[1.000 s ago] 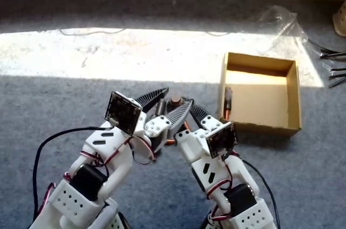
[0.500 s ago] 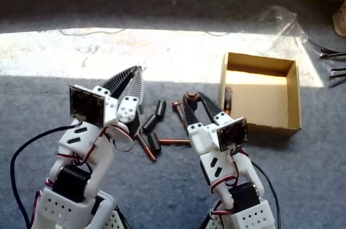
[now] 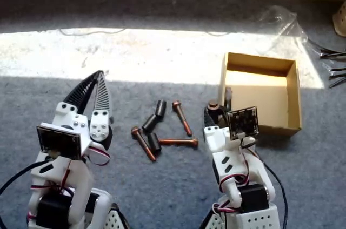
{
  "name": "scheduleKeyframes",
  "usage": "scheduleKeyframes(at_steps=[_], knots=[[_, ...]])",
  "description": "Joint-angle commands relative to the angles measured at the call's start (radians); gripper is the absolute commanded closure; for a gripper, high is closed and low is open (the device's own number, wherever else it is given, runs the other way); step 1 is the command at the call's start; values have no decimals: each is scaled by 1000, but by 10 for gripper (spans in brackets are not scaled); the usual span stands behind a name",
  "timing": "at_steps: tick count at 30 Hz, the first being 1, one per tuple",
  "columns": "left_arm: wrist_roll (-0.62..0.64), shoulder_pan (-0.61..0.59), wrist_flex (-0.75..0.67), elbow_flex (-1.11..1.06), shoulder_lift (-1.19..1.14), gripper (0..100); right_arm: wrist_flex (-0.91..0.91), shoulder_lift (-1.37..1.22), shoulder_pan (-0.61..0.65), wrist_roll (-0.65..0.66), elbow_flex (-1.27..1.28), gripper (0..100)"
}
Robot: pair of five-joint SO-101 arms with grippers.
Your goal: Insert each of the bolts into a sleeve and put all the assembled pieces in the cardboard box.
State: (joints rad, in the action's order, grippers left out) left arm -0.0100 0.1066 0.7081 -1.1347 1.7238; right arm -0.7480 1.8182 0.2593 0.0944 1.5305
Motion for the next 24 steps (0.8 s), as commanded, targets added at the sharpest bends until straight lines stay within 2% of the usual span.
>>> scheduleKeyframes(at_steps=[1,5,11,17,24], knots=[[-5,-124,6,45,13,990,-42,12,-19,9,-111,995],[-5,-176,49,45,15,990,-113,10,-70,9,-213,995],[-5,-185,92,47,16,990,-229,-21,-133,11,-400,995],[-9,-197,161,54,117,990,-269,-349,-165,12,-573,995],[-6,-340,176,22,105,990,-268,-748,-248,14,-792,995]])
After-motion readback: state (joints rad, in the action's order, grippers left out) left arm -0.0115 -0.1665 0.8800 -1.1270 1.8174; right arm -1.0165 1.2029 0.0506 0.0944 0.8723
